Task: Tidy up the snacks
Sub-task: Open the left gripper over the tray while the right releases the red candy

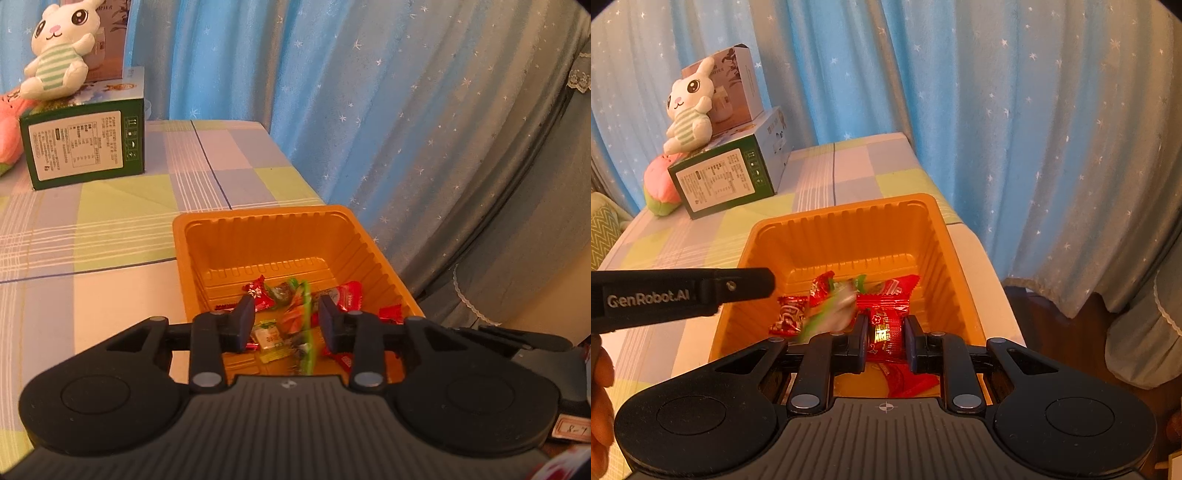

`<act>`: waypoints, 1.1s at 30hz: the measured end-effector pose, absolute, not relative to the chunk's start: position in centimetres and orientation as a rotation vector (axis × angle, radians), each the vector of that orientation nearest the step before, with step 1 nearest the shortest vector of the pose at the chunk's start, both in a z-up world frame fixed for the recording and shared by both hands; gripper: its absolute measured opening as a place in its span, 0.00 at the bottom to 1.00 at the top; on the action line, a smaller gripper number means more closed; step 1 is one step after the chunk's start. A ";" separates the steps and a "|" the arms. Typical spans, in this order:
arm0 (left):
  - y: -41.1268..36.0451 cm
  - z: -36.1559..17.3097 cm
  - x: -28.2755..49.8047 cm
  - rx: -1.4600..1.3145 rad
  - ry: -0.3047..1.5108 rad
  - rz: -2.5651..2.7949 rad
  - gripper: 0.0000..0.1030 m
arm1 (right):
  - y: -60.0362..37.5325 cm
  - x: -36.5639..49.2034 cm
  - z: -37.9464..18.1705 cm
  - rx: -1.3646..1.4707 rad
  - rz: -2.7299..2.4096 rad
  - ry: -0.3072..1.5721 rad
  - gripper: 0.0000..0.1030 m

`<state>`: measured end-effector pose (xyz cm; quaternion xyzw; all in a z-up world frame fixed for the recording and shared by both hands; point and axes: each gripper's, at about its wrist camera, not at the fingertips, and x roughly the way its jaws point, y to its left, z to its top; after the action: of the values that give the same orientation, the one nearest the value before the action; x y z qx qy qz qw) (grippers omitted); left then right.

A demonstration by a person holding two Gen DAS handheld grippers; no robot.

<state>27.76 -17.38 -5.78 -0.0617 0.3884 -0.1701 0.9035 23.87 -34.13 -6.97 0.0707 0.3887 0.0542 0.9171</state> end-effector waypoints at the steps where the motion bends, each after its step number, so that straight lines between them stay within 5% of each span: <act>1: -17.3 -5.7 27.7 -0.123 0.803 -0.350 0.32 | -34.1 23.8 -7.0 0.147 0.111 0.801 0.20; 33: -14.2 -5.1 25.9 -0.103 0.787 -0.304 0.33 | -32.2 24.3 -5.4 0.152 0.156 0.785 0.20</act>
<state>25.88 -14.21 -5.13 -0.0502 0.3819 -0.1475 0.9110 24.28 -32.23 -5.37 0.0737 0.3817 0.0759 0.9182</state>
